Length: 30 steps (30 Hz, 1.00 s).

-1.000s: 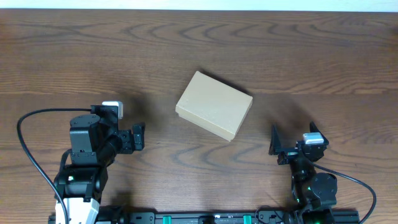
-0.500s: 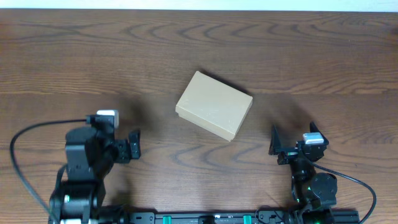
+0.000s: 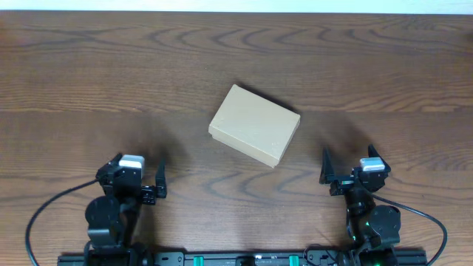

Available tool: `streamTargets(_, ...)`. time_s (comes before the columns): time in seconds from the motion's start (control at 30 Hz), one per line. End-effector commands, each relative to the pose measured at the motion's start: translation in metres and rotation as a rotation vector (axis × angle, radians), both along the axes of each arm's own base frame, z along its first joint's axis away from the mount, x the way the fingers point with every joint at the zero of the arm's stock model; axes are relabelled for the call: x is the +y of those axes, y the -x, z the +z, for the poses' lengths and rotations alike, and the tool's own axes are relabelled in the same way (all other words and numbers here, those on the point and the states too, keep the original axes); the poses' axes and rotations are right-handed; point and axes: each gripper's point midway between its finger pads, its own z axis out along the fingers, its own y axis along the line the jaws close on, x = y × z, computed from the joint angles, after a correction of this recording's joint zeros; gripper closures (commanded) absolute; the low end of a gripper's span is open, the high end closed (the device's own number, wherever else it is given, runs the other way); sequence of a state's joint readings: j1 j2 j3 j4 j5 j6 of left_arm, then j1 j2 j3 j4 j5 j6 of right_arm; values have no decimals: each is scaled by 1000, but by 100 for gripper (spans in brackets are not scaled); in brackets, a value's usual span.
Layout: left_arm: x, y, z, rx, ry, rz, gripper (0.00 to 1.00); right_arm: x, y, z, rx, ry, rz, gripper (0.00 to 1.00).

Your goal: Pack container

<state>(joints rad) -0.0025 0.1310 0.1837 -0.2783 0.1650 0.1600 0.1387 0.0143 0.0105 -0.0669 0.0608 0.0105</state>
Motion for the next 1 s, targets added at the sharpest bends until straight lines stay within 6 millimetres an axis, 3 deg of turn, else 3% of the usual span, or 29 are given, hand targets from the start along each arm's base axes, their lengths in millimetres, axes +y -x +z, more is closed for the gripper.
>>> streamTargets(0.0, 2, -5, -10, -67, -36, 5, 5, -4, 0, -1, -2, 8, -18, 1)
streamTargets(0.2, 3, -12, -11, -150, -62, 6, 5, -4, 0, -1, -2, 8, -18, 1)
streamTargets(0.43, 23, -12, -14, -137, -97, 120, 5, -4, 0, -1, -2, 8, -18, 1)
streamTargets(0.97, 18, -11, -15, -133, -93, 99, 5, -4, 0, -1, -3, 8, -18, 1)
